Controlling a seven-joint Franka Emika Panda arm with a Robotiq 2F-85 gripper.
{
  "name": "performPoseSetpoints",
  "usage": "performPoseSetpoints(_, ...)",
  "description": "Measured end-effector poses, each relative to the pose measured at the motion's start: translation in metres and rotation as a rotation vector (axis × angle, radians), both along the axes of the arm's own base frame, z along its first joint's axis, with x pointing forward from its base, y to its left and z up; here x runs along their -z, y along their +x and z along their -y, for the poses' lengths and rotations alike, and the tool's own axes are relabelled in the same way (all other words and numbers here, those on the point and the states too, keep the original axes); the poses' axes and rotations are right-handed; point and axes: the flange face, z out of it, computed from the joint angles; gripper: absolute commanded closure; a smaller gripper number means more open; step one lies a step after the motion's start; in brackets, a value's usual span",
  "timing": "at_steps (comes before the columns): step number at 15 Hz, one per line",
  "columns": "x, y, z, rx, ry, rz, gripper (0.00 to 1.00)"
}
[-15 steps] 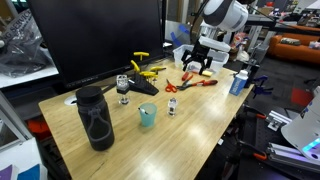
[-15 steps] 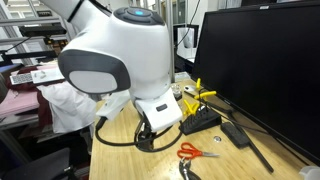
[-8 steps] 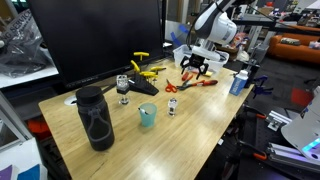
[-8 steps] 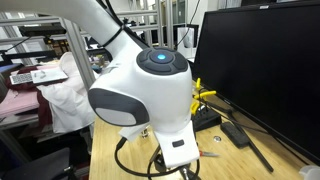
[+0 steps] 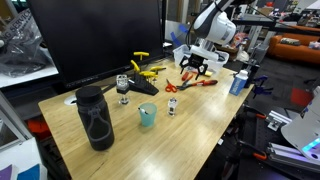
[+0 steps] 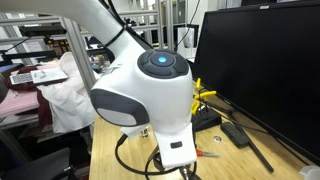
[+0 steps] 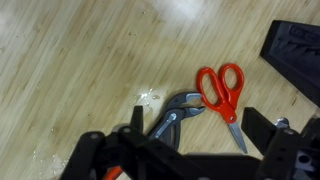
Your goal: Move the pliers to the left
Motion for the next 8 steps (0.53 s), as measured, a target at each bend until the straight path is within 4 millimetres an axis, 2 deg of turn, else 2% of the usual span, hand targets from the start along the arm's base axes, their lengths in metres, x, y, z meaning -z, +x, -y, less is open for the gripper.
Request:
performPoseSetpoints(4, 0.025, 0.004, 0.005, 0.182, 0.105, -0.010, 0.00)
performPoseSetpoints(8, 0.053, 0.008, 0.024, 0.370, 0.173, -0.012, 0.00)
